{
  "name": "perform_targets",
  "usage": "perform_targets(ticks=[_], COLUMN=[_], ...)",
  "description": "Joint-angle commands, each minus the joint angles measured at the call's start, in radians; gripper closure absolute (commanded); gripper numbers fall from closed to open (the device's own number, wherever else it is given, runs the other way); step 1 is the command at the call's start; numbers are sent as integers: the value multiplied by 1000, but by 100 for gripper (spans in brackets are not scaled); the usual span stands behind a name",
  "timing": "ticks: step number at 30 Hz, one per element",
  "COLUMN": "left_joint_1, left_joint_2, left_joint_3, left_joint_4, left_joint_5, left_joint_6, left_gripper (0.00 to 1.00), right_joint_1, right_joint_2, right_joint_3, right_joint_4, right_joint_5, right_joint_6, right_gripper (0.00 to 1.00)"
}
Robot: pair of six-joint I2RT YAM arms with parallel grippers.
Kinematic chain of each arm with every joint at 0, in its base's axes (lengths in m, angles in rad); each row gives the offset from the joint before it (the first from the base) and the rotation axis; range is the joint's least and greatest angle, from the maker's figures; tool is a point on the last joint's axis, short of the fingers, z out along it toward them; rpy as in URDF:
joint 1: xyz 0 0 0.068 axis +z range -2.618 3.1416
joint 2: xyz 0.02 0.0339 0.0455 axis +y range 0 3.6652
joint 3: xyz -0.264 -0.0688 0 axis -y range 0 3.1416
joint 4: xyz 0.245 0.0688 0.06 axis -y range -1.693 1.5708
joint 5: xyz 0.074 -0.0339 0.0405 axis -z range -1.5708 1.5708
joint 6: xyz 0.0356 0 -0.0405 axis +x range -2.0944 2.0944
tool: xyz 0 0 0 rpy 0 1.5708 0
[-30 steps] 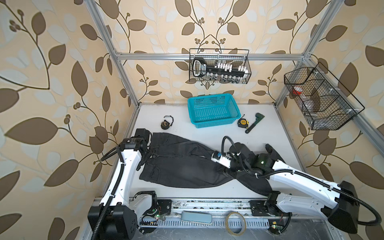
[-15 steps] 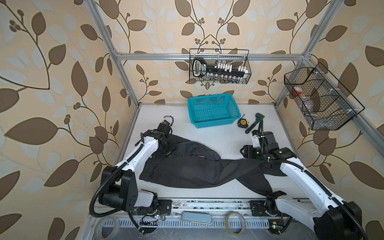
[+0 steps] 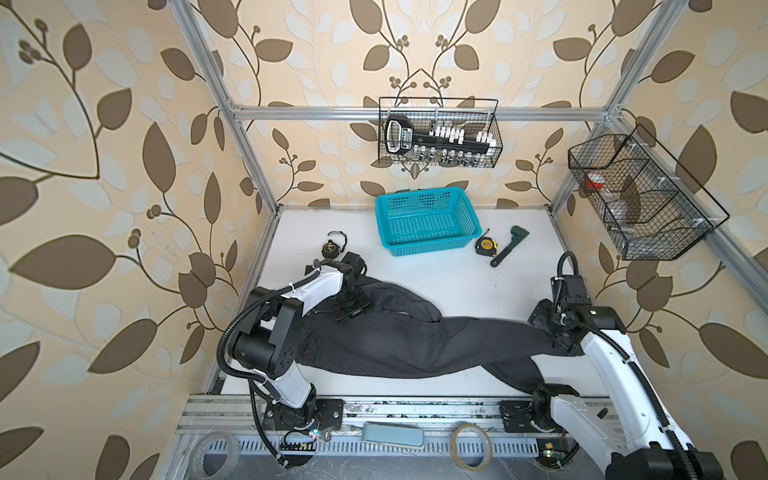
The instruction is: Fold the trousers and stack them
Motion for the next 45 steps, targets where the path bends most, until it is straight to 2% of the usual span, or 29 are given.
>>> perform_targets(ticks=[1,4,10,12,17,20,23,27,30,31,34,39,41,42,45], left_joint_1=[0,3,40,45,73,112,126,125,119,113,68,-61,-111,-136,-222], left_joint_2=[31,64,81,87,92,77,43,-17,-74,-90,-122,-106,-71,-39,65], left_joint_3=[-14,-12,-24,-15,-17,-38,-17,89,174,206,294,410,433,462,571], left_joint_4=[-43,-65,-52,-63,-83,-90,-113,-163,-179,-184,-160,-72,-32,-31,-66], left_joint_5=[-48,-101,-106,-116,-157,-174,-189,-170,-137,-125,-90,-44,-10,9,23], left_joint_6=[46,52,60,73,85,73,90,138,161,166,203,299,352,374,441], left_gripper=[32,31,30,30,29,29,29,28,27,27,24,19,7,5,6], right_joint_1=[-46,-123,-124,-119,-118,-99,-73,9,13,13,16,35,54,68,94], right_joint_2=[-7,35,74,76,109,167,247,310,343,345,340,263,234,219,173], right_joint_3=[25,13,-77,-97,-188,-204,-211,-166,-145,-139,-105,-31,6,23,55], right_joint_4=[-74,-75,-1,10,100,166,235,306,358,375,390,354,321,307,292], right_joint_5=[81,7,-26,-52,-34,-50,-58,-42,-78,-88,-108,-117,-100,-88,-77], right_joint_6=[72,101,120,131,155,182,182,154,116,100,62,26,13,6,-1], right_gripper=[18,17,17,19,26,33,46,71,88,93,100,100,100,100,100])
